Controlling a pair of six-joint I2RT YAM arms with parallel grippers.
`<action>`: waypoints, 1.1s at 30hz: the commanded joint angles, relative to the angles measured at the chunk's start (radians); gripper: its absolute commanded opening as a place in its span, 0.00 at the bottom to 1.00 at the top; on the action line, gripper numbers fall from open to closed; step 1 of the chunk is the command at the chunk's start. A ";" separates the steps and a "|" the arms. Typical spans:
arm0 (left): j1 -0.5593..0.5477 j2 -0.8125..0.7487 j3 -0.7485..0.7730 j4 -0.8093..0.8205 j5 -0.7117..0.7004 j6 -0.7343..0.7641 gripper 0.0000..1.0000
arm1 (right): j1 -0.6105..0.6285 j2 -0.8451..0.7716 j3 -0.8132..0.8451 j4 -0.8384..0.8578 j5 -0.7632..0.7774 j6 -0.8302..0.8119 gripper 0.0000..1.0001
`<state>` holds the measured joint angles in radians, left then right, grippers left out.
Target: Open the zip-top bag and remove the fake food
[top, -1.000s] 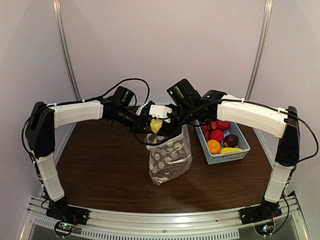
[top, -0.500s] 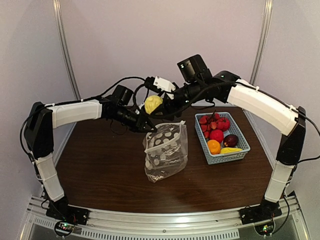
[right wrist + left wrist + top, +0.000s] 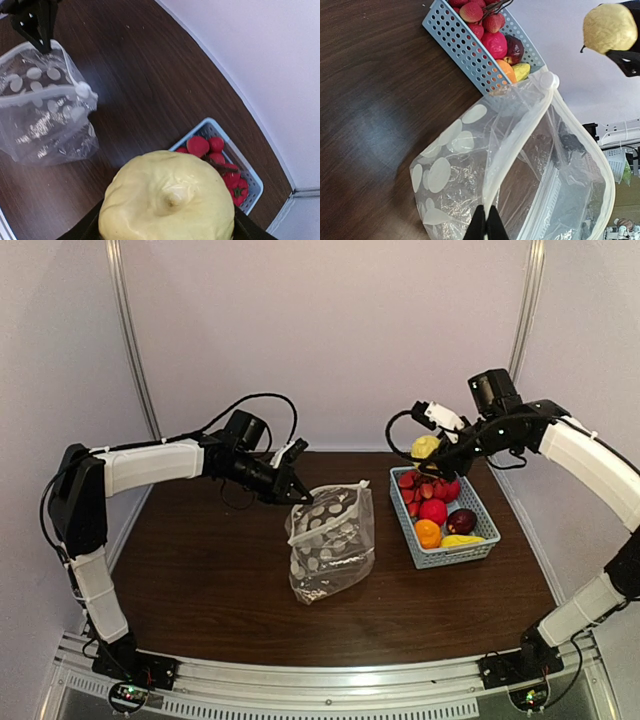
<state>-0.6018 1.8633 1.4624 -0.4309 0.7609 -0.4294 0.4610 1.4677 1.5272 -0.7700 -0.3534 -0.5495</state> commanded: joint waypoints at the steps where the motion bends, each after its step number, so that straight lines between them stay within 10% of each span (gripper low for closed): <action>1: 0.008 -0.025 0.007 0.010 -0.026 0.004 0.00 | -0.130 -0.085 -0.158 -0.118 0.050 -0.089 0.68; 9: 0.008 -0.012 0.005 0.009 -0.026 0.001 0.00 | -0.350 -0.128 -0.228 -0.206 0.044 -0.189 0.68; 33: 0.008 -0.012 0.007 0.006 -0.023 0.003 0.00 | -0.267 0.159 -0.256 -0.114 0.056 -0.177 0.73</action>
<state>-0.6018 1.8633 1.4624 -0.4309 0.7403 -0.4294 0.1806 1.5871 1.2671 -0.9276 -0.2916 -0.7689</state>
